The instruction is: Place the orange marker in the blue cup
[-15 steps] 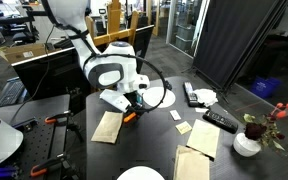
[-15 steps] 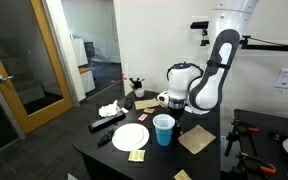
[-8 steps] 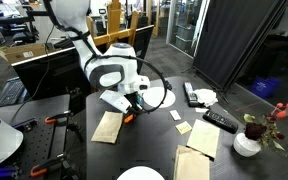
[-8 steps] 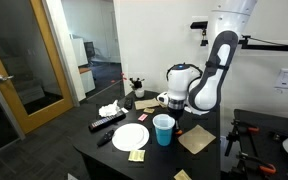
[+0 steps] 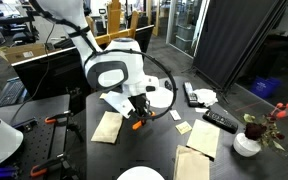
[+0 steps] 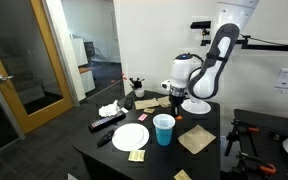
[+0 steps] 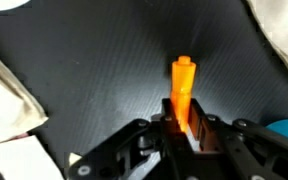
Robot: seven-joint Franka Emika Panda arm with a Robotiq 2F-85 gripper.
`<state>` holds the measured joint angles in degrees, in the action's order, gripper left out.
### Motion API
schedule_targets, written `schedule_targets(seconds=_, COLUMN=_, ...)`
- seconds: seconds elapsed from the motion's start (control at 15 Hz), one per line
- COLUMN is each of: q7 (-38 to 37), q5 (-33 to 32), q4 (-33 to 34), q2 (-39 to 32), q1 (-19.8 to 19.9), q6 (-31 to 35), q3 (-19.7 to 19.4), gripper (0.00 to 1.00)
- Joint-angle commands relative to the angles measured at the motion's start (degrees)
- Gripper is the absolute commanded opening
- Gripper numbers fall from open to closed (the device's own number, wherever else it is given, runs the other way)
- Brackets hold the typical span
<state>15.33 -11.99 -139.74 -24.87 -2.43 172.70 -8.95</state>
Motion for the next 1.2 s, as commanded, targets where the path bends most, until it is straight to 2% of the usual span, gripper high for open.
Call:
schedule_targets(seconds=0.0, q7=-4.7, q5=-4.0, q4=-3.3, q2=7.4, q1=-3.0, q6=-1.0, q3=-5.6, gripper=0.05)
schedule_targets(seconds=0.13, q7=-5.9, q5=-5.9, q4=-3.7, q2=10.6, q1=-3.5, q6=-2.8, q3=-6.9, gripper=0.05)
schedule_targets(seconds=0.33, q7=-4.4, q5=-4.5, q4=-4.3, q2=16.4, q1=-0.7, q6=-7.7, q3=-3.0, gripper=0.05)
schedule_targets(seconds=0.6, q7=-2.8, q5=-1.1, q4=-3.3, q2=22.8, q1=1.1, q6=-17.0, q3=2.1, gripper=0.05)
schedule_targets(seconds=1.13, q7=0.0, q5=0.7, q4=0.0, q2=31.4, q1=1.0, q6=-30.5, q3=6.0, gripper=0.05)
